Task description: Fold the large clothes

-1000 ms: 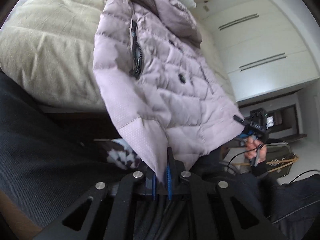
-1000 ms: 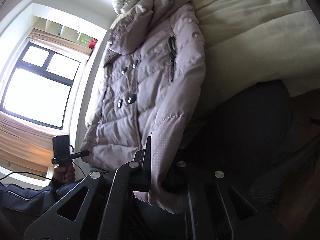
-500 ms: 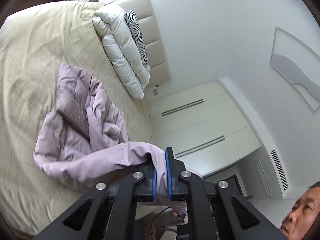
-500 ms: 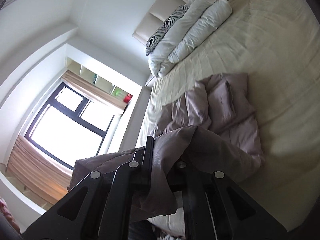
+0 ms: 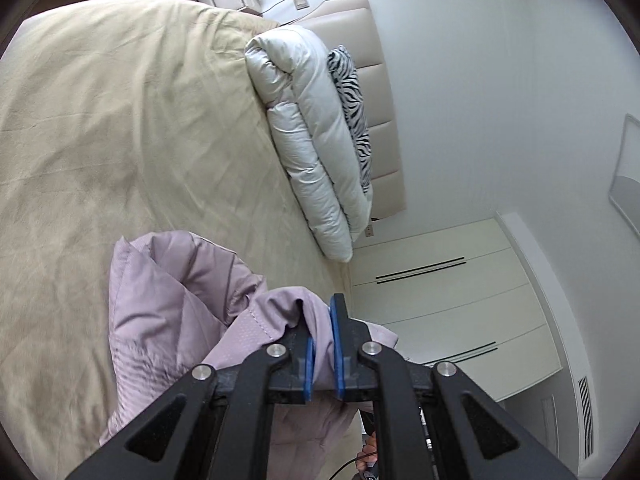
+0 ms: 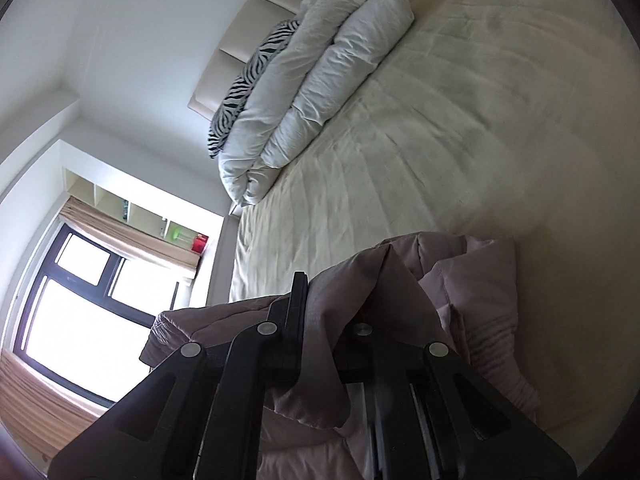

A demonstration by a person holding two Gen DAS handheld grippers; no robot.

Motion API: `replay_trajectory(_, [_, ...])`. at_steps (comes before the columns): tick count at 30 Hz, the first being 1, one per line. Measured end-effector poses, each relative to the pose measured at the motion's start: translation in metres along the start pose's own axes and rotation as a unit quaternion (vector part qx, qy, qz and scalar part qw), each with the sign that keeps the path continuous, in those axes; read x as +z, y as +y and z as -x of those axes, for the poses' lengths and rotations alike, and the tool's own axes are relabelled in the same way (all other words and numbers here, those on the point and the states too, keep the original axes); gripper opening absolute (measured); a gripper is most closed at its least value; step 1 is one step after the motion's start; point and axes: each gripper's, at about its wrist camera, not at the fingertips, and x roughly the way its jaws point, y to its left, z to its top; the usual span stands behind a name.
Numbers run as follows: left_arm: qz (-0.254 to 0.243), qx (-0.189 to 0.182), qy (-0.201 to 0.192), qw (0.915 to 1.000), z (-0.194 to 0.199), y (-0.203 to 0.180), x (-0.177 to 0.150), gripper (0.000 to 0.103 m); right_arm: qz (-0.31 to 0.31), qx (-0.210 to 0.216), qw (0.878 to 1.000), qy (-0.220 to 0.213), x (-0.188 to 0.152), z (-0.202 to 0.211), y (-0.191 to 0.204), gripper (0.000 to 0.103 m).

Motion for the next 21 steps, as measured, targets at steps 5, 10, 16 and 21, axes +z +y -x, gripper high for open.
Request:
replay_trajectory(5, [0.027,0.066,0.008,0.9974,-0.052,0.051,0.025,0.010,-0.018,-0.047,0.998,0.024,0.011,-0.084,-0.046,0.008])
replay_trajectory(10, [0.054,0.074,0.019,0.9956,-0.070,0.080,0.026,0.021,-0.028,-0.042,0.998,0.043,0.015,-0.133,-0.078,0.014])
replay_trajectory(16, [0.043,0.061,-0.013,0.9971,-0.041,0.062,0.017,0.077,-0.030,-0.007,0.998,0.048,0.015,-0.130,-0.081,0.022])
replay_trajectory(21, [0.009,0.067,-0.022,0.9975,-0.021,0.033,0.002,0.079,-0.027,-0.010,0.999,0.045,0.009,-0.113,-0.075,0.045])
